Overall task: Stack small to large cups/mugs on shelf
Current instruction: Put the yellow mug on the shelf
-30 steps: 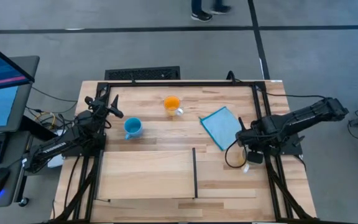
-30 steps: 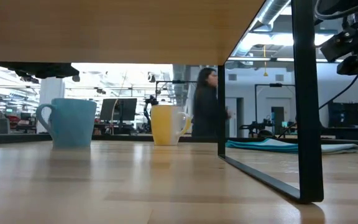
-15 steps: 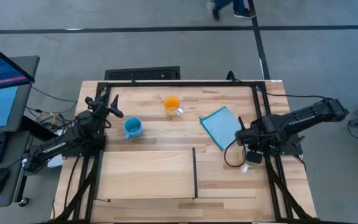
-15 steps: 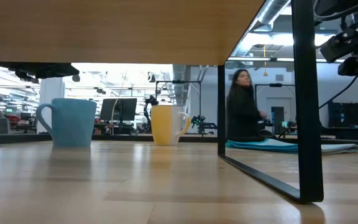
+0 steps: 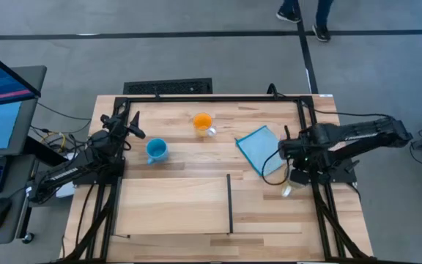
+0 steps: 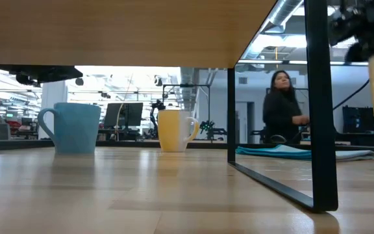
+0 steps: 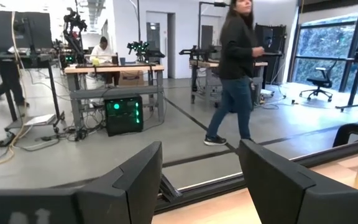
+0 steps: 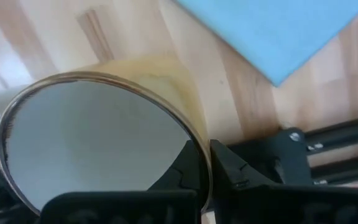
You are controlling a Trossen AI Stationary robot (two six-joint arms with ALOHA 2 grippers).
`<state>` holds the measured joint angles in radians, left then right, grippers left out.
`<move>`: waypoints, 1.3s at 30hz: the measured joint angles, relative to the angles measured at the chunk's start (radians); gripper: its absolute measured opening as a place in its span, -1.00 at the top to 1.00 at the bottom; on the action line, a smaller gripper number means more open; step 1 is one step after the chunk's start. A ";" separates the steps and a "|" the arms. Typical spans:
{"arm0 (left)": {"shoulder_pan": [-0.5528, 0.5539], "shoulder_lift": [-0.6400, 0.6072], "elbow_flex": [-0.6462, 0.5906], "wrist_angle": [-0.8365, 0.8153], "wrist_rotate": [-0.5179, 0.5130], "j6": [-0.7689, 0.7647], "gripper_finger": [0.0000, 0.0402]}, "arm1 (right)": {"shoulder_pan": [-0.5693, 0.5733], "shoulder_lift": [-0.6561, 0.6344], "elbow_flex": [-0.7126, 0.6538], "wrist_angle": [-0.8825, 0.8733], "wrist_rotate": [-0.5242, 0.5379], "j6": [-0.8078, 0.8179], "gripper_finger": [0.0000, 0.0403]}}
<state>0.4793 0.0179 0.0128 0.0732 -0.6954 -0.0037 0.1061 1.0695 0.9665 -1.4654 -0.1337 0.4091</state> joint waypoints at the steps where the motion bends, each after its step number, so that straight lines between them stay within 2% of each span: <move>1: 0.000 0.000 0.000 0.000 0.000 -0.003 -0.03 | -0.011 0.000 0.034 -0.020 0.000 0.000 0.89; 6: 0.000 0.000 0.000 0.000 0.000 -0.005 -0.03 | -0.053 0.000 0.203 -0.113 0.005 -0.003 0.89; 12: 0.000 0.000 0.000 0.000 0.000 -0.044 -0.03 | -0.101 0.000 0.381 -0.101 0.033 -0.032 0.89; 19: 0.000 0.000 0.000 0.000 0.017 -0.046 -0.03 | -0.167 0.073 0.588 -0.061 0.091 -0.137 0.89; 31: 0.000 0.000 0.000 0.001 0.037 -0.046 -0.03 | -0.194 0.408 1.001 0.041 0.076 -0.394 0.89; 39: 0.000 0.000 0.000 0.001 0.037 -0.046 -0.03 | -0.178 0.678 1.297 0.037 -0.055 -0.499 0.89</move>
<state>0.4789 0.0180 0.0128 0.0738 -0.6582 -0.0498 -0.0719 1.7475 2.2636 -1.4286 -0.1887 -0.0898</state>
